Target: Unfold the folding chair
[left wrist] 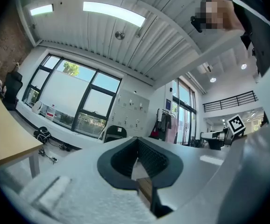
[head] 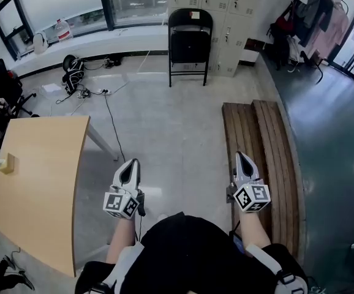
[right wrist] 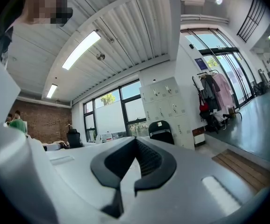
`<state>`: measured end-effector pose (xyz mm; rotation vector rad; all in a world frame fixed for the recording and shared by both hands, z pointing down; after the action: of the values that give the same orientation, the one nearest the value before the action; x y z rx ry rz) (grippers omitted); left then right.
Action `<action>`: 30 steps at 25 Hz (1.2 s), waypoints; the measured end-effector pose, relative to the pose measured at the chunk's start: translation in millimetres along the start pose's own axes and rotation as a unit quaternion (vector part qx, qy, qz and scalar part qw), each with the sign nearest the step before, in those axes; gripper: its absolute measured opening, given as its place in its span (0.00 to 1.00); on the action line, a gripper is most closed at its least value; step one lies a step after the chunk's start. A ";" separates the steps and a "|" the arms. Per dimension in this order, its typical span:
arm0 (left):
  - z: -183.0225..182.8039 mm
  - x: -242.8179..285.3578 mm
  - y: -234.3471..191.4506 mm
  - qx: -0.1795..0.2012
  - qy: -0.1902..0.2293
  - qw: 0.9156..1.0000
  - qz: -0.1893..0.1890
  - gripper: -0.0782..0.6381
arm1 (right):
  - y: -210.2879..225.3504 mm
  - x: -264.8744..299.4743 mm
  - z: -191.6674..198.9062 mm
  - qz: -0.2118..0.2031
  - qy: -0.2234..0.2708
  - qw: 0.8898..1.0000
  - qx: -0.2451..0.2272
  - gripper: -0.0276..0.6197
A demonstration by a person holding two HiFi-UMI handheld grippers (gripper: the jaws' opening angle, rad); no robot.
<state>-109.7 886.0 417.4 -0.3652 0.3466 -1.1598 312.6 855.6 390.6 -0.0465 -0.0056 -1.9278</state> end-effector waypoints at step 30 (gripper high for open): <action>-41.4 -17.5 -133.5 -0.039 0.017 0.999 -0.029 0.11 | -104.1 112.7 -6.2 -0.032 -0.001 0.999 0.017 0.05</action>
<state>-243.8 850.8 442.2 -0.4270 0.4138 -1.2117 175.5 786.4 390.3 -0.0271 -0.0413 -1.9904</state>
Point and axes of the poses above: the fingertips, and each gripper's own axes: x forward along the fingers, y to its right, z out of its underside, the point moved 9 cm from there along -x, backward along the fingers, and after that the axes turned 14 degrees about -x, right-handed, at the moved point
